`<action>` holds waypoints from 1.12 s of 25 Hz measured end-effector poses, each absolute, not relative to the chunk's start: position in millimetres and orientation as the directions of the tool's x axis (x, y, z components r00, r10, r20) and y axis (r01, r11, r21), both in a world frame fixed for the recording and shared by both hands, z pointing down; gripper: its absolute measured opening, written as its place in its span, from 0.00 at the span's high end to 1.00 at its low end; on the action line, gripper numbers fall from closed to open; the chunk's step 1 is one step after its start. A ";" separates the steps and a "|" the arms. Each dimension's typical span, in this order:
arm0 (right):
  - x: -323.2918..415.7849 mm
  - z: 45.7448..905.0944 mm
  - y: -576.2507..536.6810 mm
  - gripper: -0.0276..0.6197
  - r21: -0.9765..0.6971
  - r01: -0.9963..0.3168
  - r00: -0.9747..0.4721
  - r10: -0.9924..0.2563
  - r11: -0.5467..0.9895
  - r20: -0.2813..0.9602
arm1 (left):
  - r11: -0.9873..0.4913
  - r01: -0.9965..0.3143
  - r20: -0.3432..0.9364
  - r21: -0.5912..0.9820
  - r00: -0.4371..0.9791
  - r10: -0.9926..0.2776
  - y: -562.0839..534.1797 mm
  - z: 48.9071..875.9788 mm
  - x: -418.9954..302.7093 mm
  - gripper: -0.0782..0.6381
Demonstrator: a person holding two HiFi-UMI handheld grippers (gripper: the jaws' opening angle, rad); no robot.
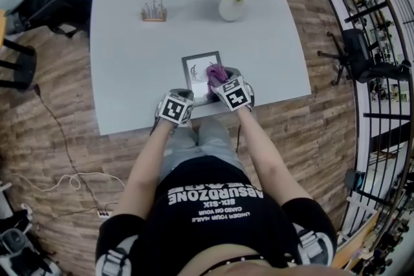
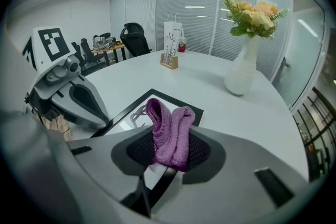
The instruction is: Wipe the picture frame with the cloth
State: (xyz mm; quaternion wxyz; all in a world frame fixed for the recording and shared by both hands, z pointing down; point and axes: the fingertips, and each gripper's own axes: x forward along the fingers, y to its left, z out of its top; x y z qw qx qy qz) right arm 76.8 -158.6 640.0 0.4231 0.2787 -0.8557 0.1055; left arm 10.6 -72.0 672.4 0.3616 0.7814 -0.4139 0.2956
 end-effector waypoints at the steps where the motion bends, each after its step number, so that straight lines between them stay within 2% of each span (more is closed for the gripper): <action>1: 75.2 640.0 -162.0 0.75 0.056 -0.570 -0.488 -0.394 0.819 0.779 | -0.393 -0.859 0.766 0.326 0.484 -0.422 -70.7 674.1 10.8 0.87; 14: 62.6 640.5 -200.9 0.75 0.048 -0.643 -0.487 -0.457 0.764 0.744 | -0.421 -0.854 0.767 0.304 0.482 -0.424 -74.6 669.5 14.9 0.87; 18: 66.6 646.9 -203.3 0.75 -0.118 -0.753 -0.507 -0.457 0.647 0.731 | -0.421 -0.854 0.766 0.305 0.483 -0.425 -73.1 669.7 13.5 0.87; 20: 67.1 648.5 -204.1 0.75 -0.174 -0.765 -0.524 -0.443 0.620 0.727 | -0.420 -0.854 0.764 0.307 0.484 -0.427 -72.5 670.4 12.2 0.87; 28: 66.7 648.8 -203.7 0.76 -0.177 -0.752 -0.542 -0.444 0.635 0.714 | -0.429 -0.847 0.761 0.315 0.495 -0.419 -73.3 670.1 11.9 0.87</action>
